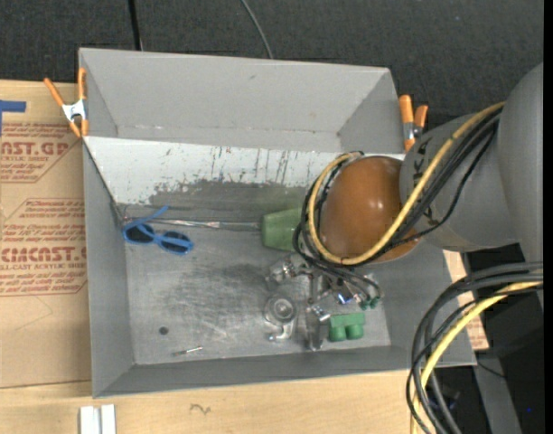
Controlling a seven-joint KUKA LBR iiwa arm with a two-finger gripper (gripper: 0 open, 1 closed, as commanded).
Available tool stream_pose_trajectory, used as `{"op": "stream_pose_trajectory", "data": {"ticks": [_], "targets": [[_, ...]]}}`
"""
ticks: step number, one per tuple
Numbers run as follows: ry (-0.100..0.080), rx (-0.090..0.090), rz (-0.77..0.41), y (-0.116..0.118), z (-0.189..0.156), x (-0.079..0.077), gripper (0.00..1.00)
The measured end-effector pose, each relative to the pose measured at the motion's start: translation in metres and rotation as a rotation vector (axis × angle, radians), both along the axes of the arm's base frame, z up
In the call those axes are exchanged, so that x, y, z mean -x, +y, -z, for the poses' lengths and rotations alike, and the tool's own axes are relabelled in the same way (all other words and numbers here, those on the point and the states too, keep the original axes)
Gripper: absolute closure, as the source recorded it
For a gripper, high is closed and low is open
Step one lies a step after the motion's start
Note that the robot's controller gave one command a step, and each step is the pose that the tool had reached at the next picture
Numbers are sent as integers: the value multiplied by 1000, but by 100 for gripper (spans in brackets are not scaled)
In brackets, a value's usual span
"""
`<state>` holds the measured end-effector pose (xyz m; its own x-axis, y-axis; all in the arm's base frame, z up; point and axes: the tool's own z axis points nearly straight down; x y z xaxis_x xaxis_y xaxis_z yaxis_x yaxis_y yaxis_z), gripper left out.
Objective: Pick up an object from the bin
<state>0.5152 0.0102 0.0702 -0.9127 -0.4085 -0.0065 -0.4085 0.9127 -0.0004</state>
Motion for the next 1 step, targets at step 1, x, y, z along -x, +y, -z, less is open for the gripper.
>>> {"op": "stream_pose_trajectory", "data": {"ticks": [1], "targets": [[-1, 0, -2, 2, -1, 0, 100]]}}
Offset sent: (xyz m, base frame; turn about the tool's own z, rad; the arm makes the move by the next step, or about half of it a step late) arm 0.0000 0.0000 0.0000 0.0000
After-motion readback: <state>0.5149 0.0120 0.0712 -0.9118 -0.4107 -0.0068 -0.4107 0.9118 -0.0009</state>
